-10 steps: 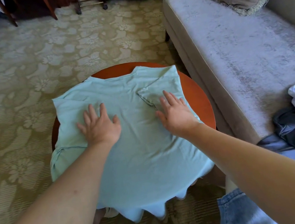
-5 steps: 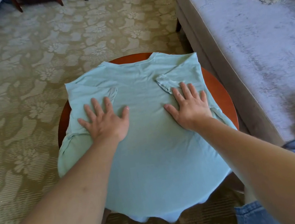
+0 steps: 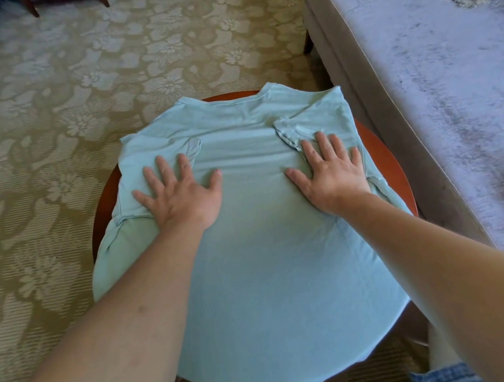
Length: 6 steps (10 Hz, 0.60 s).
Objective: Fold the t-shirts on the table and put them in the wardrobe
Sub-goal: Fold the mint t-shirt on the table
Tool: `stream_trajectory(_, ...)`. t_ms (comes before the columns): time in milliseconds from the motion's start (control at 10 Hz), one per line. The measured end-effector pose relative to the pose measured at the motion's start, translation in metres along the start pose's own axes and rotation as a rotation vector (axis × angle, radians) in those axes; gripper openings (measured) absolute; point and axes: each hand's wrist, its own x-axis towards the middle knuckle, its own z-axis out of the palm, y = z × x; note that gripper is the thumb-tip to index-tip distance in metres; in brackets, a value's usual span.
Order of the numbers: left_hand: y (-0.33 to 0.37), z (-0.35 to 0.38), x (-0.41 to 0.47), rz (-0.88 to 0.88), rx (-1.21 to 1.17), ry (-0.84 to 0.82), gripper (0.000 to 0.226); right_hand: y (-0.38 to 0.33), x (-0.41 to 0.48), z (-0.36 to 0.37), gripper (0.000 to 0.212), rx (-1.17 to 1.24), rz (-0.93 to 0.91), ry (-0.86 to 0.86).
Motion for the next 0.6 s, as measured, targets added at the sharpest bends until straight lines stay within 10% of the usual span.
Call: stream_trajectory(600, 0.008, -0.003, 0.016, 0.016, 0.012, -0.013, 0.081, 0.000, 0.021, -0.002, 0.076, 0.002, -0.006, 0.002)
